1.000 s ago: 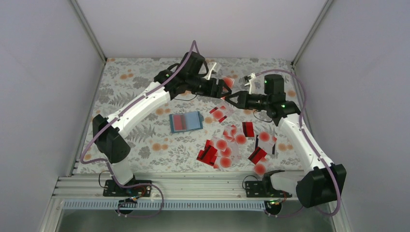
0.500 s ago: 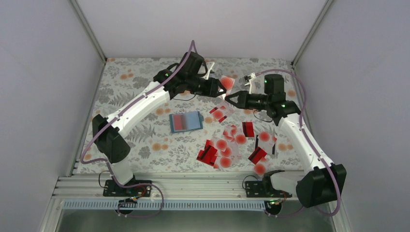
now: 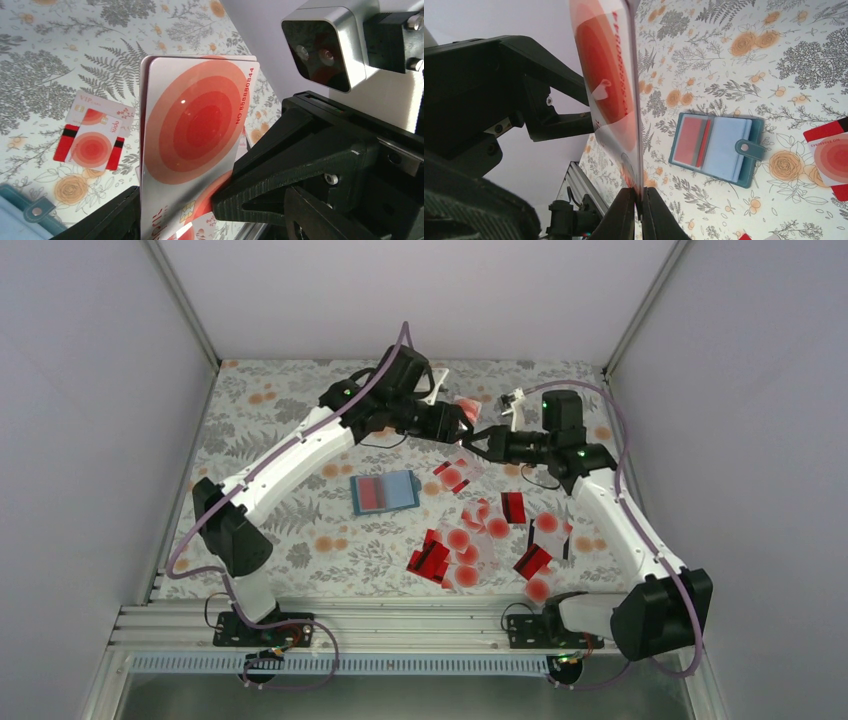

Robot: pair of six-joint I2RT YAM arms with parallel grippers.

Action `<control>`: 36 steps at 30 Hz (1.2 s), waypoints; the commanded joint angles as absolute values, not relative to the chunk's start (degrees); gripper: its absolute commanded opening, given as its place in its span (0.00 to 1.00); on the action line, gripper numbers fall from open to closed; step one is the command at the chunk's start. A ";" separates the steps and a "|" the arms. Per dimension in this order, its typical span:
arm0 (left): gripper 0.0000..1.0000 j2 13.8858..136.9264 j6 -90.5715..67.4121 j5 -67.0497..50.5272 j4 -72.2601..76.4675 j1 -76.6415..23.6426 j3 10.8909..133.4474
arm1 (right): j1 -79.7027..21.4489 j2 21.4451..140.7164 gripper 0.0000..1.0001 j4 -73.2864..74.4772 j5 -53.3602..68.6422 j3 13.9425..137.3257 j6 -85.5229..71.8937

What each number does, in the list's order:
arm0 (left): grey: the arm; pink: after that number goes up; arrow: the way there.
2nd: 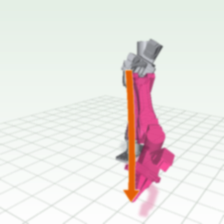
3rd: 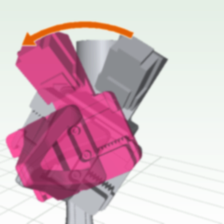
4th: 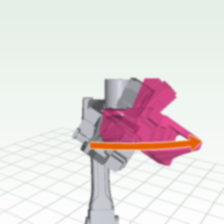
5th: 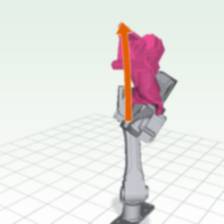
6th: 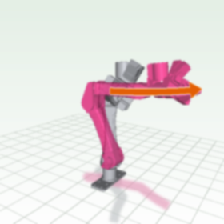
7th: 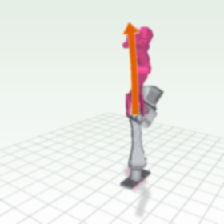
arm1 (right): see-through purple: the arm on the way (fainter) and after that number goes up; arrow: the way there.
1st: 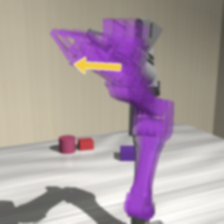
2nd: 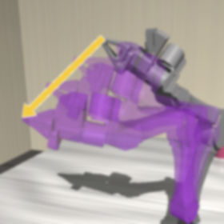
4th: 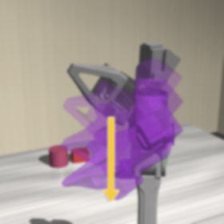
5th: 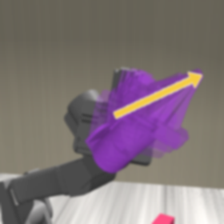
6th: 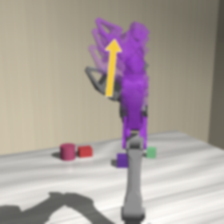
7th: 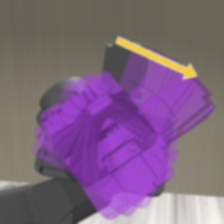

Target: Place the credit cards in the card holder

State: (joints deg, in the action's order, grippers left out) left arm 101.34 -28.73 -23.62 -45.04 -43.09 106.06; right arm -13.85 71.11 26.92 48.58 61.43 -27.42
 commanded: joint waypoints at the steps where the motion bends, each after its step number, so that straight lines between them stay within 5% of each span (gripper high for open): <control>1: 0.70 103.17 -26.71 -23.26 -48.55 -45.51 111.40 | -14.61 73.56 0.04 27.58 45.54 63.30 -28.04; 25: 0.83 111.71 -23.66 -14.75 -60.46 -47.11 121.76 | -16.88 78.25 0.04 27.01 44.42 65.75 -28.04; 29: 0.78 111.79 -23.34 -15.57 -59.87 -47.11 121.45 | -17.01 78.40 0.04 26.82 44.47 65.74 -27.99; 36: 0.54 108.44 -24.51 -15.79 -55.51 -46.37 117.12 | -16.99 77.60 0.04 26.89 44.47 65.34 -27.33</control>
